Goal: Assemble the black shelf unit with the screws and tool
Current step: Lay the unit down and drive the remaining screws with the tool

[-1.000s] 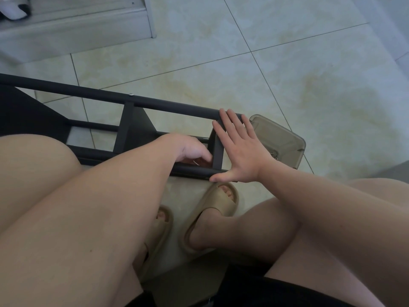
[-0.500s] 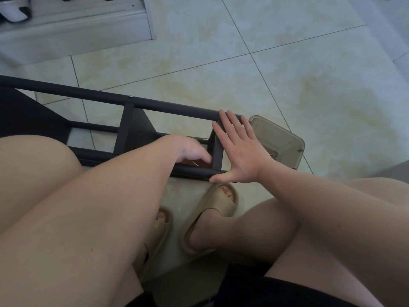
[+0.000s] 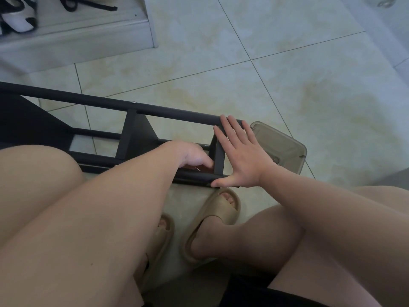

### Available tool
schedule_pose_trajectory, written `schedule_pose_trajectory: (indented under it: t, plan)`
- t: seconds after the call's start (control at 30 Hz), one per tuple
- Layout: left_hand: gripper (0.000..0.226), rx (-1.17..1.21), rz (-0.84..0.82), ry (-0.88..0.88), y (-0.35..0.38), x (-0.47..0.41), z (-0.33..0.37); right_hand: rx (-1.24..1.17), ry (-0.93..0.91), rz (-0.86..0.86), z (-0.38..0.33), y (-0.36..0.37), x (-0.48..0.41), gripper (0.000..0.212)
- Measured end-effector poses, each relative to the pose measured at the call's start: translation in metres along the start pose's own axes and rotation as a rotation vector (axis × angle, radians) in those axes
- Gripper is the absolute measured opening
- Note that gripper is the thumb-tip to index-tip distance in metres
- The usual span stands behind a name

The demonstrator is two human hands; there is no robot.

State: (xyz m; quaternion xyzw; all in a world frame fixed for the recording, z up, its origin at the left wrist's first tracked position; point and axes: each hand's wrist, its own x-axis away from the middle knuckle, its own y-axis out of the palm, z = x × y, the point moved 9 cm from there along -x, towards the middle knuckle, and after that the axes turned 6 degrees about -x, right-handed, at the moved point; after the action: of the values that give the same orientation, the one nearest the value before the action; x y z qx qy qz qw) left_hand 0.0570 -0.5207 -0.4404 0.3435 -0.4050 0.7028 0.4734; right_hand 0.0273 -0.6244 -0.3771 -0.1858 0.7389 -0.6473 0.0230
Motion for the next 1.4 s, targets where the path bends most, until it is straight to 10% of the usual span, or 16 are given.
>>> schedule_pose_trajectory:
  t: [1.4]
  plan:
    - [0.022,0.034,-0.036,0.023,0.0020,0.0029,0.0018,-0.005,0.004,-0.016,-0.0009,-0.0011,0.0005,0.137]
